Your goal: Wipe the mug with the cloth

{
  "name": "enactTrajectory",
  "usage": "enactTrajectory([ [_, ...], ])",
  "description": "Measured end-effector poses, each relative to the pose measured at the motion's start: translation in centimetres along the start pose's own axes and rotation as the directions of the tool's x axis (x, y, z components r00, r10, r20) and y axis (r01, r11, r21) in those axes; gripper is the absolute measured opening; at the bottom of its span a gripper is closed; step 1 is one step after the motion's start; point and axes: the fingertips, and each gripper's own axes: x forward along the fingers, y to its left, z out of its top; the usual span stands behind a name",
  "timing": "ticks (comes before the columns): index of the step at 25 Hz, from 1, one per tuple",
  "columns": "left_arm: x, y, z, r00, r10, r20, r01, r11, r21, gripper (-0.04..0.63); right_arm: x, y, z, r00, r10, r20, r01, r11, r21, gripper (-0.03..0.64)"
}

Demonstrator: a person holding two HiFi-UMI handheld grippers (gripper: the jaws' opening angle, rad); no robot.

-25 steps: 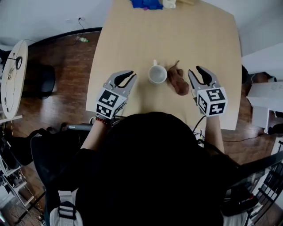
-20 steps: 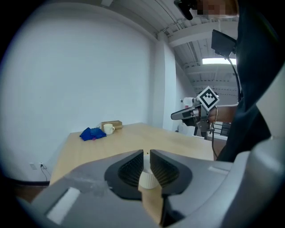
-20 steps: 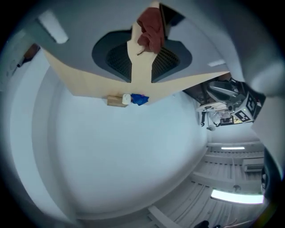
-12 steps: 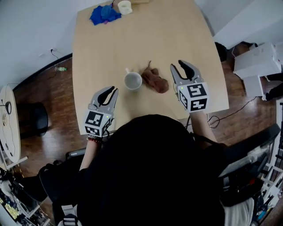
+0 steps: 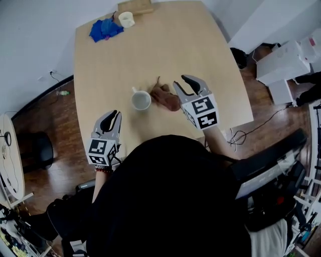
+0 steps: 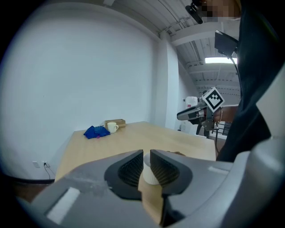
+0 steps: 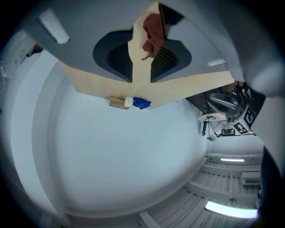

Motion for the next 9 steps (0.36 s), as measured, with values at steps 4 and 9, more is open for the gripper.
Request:
enactTrajectory([
  [4,0.1,0.5,-0.4,1.000,0.019,-0.012,-0.018,1.000,0.013,0.055,0.5,-0.2,-1.0,1.000,0.009,-0.020,-0.009,1.000,0.006,0.121],
  [9,0.0,0.1,-0.7,0.999,0.028,-0.032,-0.028,1.000,0.004,0.055,-0.1,-0.4,-2.1,0.998,0.015,-0.055,-0.014,1.000,0.011,0.121],
])
